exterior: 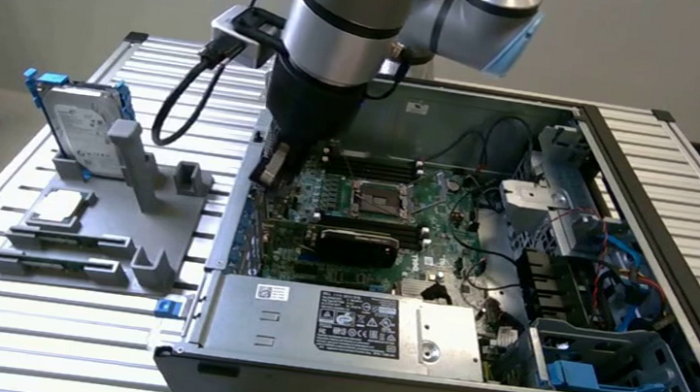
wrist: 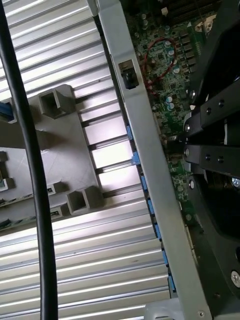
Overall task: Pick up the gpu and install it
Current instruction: 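Press down on the gpu until it lock into place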
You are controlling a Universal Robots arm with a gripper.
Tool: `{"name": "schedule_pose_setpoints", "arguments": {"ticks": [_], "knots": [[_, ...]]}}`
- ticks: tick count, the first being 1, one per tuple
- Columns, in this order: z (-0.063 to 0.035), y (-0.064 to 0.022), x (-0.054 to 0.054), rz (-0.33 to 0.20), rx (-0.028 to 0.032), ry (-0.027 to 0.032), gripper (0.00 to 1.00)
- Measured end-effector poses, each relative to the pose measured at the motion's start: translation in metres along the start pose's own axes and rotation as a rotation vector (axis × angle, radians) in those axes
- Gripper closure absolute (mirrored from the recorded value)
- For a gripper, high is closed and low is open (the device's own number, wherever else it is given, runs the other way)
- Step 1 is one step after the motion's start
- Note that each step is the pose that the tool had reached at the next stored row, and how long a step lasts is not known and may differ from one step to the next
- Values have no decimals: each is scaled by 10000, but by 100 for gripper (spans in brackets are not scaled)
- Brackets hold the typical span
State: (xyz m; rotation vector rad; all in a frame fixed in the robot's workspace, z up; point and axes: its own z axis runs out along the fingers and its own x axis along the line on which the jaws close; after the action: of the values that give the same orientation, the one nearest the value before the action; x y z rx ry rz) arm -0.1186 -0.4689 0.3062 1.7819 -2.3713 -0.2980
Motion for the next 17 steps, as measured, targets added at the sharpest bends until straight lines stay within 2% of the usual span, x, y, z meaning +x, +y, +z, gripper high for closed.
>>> {"name": "schedule_pose_setpoints", "arguments": {"ticks": [4,5,7,8,9,14,16,17], "knots": [[-36,-82,-25,-2,32,-8,89],[-44,-100,-31,-3,62,-17,89],[-54,-130,-40,-15,182,-51,89],[-58,-141,-44,-27,273,-75,89],[-60,-149,-46,-40,390,-105,89],[-68,-180,-55,-160,1104,-288,89],[-71,-192,-59,-207,1377,-358,89],[-73,-199,-61,-228,1491,-386,89]]}}
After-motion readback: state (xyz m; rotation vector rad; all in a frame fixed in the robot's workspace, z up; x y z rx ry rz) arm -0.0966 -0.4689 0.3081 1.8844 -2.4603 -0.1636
